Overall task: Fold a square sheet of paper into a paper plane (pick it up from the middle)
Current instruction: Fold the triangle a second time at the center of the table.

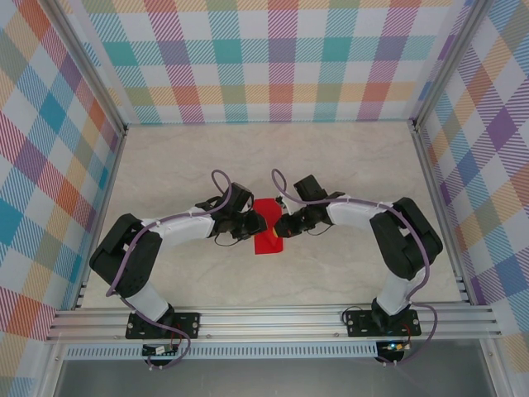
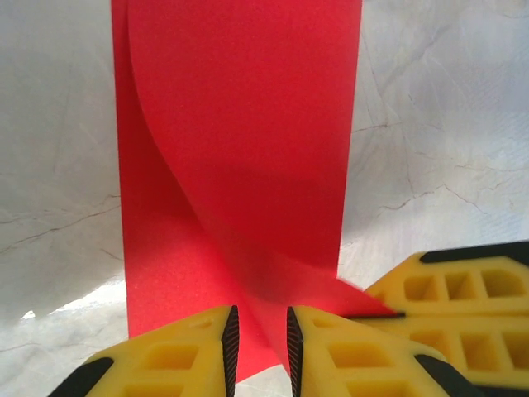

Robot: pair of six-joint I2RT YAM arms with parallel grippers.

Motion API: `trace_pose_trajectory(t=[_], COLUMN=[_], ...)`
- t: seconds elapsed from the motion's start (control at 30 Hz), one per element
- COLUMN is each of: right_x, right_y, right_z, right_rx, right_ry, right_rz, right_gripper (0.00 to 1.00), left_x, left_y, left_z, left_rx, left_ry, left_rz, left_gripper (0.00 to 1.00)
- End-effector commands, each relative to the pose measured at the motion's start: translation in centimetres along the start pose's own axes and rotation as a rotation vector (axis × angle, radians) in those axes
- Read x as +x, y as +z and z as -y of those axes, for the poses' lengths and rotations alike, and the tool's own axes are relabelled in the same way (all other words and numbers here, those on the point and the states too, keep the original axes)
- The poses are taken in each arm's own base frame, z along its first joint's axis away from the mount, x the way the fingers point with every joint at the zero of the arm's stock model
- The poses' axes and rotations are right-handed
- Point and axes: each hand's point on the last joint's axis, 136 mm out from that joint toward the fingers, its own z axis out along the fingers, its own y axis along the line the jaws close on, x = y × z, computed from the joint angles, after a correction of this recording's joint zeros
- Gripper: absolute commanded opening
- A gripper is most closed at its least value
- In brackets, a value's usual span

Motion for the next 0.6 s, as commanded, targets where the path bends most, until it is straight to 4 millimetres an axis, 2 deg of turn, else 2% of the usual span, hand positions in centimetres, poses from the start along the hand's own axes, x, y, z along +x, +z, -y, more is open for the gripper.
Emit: trace_pose_trajectory(t=[0.0,0.33,0.57], right_x=[-0.8,0.2,1.2], right_y=[-0.1,-0.6,-0.9], right_z=[0.1,-0.5,0.1], right_rx=[-0.013,-0.081,-0.034], right_ry=[-0.024,-0.011,0.027], right_rz=[-0.006,-0.115,-0.211], right_gripper=[0.04,0.09,0.1], left_x=[-0.6,-0.3,-0.1], left_y=[-1.0,-1.1,-1.3], left_z=[1.2,1.1,1.2], left_rx=[0.012,0.019,0.034], left_ry=[0.02,0.015,0.013], left_rz=[0.034,0.029,0.03], left_gripper=[0.26,0.26,0.26])
